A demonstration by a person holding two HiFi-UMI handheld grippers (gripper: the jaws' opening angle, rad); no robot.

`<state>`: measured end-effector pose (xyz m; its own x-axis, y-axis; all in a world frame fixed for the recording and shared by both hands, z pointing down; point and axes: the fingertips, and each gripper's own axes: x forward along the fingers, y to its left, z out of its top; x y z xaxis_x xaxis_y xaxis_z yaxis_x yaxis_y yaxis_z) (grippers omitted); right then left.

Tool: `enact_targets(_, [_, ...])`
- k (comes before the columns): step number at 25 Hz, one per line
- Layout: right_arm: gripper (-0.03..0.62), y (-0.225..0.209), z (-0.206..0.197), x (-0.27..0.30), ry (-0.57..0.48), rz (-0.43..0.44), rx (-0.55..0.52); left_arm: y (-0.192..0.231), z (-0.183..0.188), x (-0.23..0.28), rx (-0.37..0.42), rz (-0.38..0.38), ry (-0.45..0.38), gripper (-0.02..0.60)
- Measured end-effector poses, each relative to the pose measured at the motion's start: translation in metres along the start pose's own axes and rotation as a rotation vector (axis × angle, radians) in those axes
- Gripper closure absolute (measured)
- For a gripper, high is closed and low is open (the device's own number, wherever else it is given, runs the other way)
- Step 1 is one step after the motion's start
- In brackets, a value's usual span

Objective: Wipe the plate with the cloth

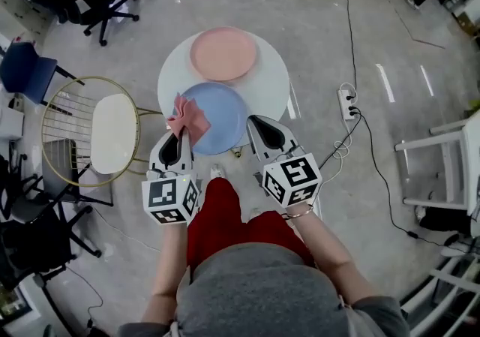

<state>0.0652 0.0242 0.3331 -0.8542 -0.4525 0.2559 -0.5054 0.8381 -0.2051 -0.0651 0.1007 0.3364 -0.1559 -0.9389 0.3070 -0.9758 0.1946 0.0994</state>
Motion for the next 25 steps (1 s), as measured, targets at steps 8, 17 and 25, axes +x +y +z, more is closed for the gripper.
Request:
enact_targets(8, [0.565,-0.036,0.006,0.070,0.032,-0.163,0.055,0.041,0.002,0.076,-0.001,-0.148,0.074,0.552])
enact_targets(17, [0.565,-0.074,-0.015,0.078,0.080,-0.278,0.147,0.031,-0.024,0.124,0.002,-0.258,0.189,0.552])
enact_targets(25, [0.565,-0.101,-0.028,0.087,0.110,-0.307,0.195,0.018,-0.051,0.148,0.036,-0.300,0.299,0.552])
